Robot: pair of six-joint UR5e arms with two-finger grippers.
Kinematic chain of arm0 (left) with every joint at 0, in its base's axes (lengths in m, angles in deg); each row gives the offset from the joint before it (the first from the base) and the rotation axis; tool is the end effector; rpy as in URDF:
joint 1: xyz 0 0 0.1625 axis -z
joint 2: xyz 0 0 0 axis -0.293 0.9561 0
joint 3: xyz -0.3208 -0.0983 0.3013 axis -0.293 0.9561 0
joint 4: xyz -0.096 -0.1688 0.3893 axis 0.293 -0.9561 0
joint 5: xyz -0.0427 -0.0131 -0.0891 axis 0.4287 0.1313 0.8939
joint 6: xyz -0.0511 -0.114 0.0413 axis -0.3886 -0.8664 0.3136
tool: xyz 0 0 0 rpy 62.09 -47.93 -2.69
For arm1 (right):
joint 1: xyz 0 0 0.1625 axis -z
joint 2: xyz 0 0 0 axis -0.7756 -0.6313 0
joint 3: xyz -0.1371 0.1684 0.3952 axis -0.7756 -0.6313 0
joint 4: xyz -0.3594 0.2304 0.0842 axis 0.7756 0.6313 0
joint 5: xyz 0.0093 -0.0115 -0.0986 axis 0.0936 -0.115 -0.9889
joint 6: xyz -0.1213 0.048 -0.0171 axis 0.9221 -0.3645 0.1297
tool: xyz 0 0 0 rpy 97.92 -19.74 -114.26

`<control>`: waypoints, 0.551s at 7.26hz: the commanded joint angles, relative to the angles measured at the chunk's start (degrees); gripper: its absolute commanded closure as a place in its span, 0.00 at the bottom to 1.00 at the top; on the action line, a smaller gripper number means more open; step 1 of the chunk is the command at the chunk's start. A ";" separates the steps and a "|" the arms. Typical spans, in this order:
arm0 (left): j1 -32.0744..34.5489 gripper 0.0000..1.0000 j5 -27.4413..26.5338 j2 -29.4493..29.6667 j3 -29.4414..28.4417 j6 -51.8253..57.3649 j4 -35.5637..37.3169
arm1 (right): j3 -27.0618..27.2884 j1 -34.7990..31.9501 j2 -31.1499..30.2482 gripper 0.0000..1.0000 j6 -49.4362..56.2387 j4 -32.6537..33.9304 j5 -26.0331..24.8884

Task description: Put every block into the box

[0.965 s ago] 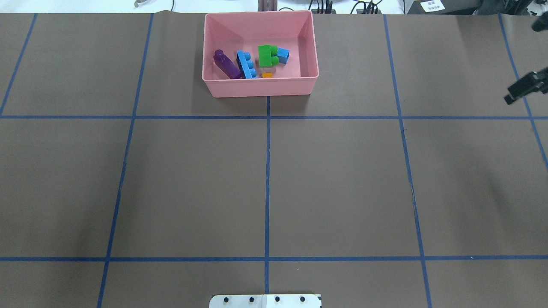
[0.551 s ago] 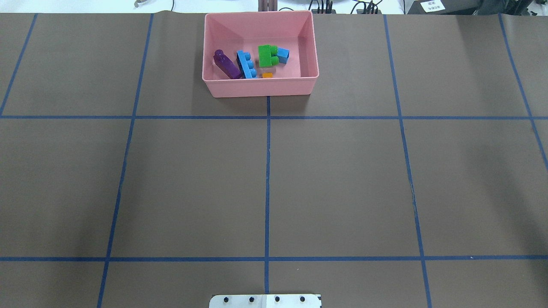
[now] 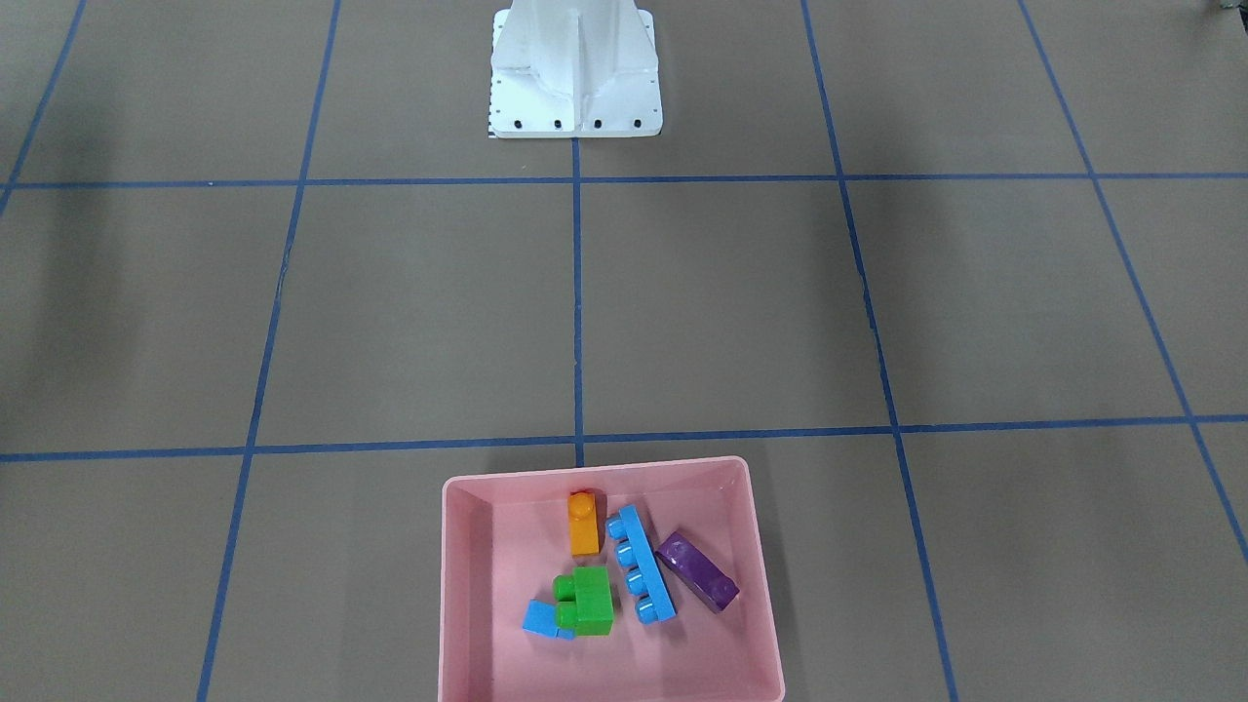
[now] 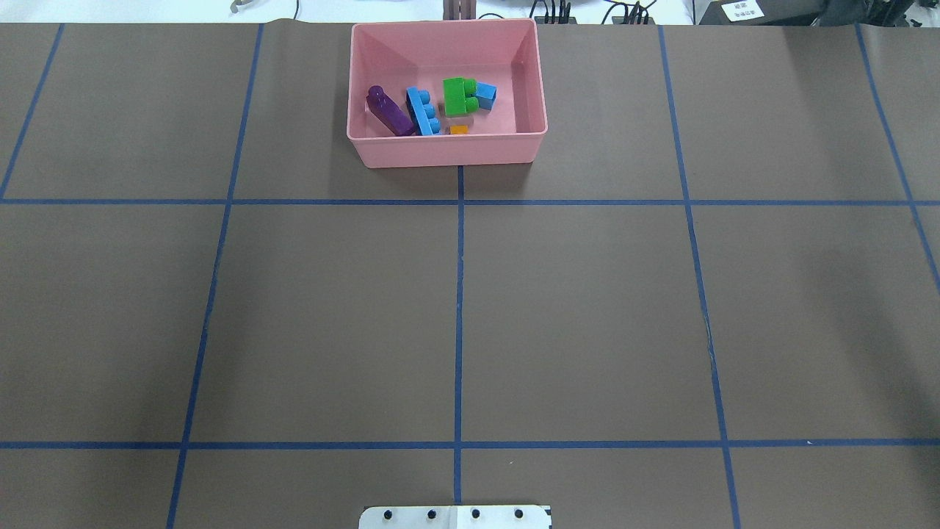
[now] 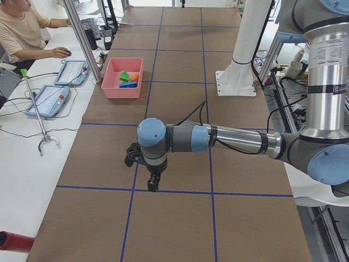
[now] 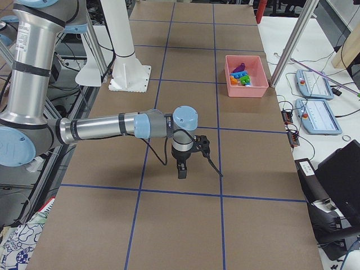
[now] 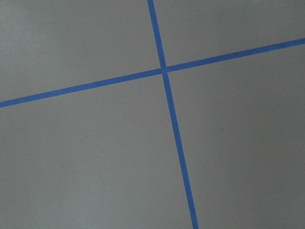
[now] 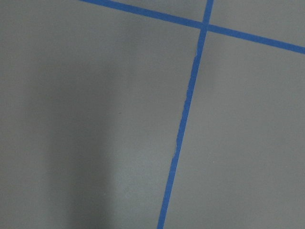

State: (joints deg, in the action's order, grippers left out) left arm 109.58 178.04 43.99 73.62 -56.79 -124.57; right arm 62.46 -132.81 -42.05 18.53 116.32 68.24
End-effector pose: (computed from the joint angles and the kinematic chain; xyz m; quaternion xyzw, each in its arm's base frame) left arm -0.0635 -0.4736 0.6543 0.0451 0.3691 0.0917 0.9238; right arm -0.0078 -0.4133 0.6361 0.0061 -0.3362 -0.0964 0.9368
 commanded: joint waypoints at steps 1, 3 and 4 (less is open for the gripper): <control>0.09 0.00 0.04 -0.05 0.20 -0.02 0.02 | 0.03 0.04 0.16 0.00 -0.05 0.00 0.06; 0.09 0.00 -0.05 -0.05 0.99 -0.02 0.02 | -0.23 0.22 0.16 0.00 -0.05 0.00 0.15; 0.09 0.00 -0.05 -0.05 0.99 -0.02 0.02 | -0.32 0.22 0.16 0.00 -0.05 0.09 0.15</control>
State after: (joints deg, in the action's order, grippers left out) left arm 109.67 178.00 43.94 74.49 -56.81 -124.55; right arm 62.28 -132.64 -41.90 18.48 116.33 68.38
